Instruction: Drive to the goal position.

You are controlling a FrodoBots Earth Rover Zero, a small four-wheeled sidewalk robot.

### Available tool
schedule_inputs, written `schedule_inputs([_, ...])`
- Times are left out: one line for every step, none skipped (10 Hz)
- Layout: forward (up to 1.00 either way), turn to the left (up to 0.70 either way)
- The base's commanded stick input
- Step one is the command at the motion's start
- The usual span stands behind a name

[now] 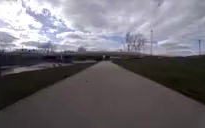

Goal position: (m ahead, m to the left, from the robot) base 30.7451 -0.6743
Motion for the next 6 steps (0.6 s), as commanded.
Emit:
schedule_inputs([1.0, -0.37])
schedule_inputs([1.0, -0.39])
schedule_inputs([1.0, -0.17])
schedule_inputs([1.0, 0.0])
schedule_inputs([1.0, 0.0])
schedule_inputs([1.0, 0.0])
